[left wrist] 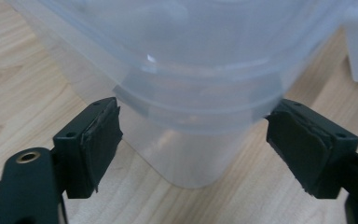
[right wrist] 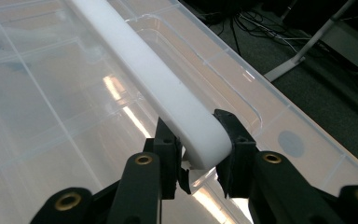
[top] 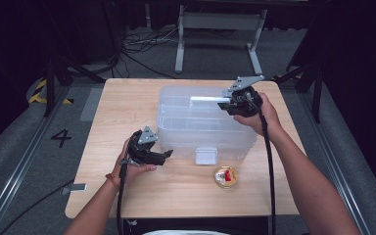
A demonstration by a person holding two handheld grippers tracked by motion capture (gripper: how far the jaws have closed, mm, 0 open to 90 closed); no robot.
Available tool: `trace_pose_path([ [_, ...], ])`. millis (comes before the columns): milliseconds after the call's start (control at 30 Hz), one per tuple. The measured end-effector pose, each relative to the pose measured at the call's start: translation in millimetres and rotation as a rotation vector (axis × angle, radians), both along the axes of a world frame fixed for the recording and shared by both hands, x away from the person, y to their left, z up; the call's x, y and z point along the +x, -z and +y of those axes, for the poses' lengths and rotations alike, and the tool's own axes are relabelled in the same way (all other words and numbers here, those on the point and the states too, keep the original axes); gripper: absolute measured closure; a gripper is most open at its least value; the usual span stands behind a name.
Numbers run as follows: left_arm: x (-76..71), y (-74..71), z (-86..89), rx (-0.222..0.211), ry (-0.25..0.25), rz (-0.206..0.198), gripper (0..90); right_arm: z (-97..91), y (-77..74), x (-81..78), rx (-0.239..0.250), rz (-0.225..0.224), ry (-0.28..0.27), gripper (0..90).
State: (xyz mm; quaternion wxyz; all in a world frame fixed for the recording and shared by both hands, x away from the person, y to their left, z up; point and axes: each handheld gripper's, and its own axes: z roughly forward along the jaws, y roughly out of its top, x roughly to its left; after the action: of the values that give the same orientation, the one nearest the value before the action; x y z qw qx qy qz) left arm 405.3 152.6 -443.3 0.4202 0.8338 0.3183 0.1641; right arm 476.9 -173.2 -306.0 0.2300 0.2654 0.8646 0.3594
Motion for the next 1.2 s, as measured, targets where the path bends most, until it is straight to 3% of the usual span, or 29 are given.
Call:
trace_pose_path([
  [333, -0.6, -3.6, 0.5, -0.002, 0.0, 0.013, 17.4, 1.5, 0.3, -2.6, -0.014, -0.009, -0.006, 73.0],
  [567, -5.5, -7.8, 0.4, -0.01, -0.006, -0.001, 19.0, 0.3, -0.6, -7.0, -0.032, -0.013, -0.017, 73.6],
  [867, -20.3, -9.4, 1.8, -0.015, 0.016, 0.003, 23.8, -3.6, -1.3, -18.2, -0.042, -0.01, -0.038, 73.7],
  [1200, -33.2, -12.4, -1.0, 0.033, 0.037, -0.004, 26.3, -7.4, -1.7, -28.9, -0.052, -0.011, -0.063, 73.7],
])
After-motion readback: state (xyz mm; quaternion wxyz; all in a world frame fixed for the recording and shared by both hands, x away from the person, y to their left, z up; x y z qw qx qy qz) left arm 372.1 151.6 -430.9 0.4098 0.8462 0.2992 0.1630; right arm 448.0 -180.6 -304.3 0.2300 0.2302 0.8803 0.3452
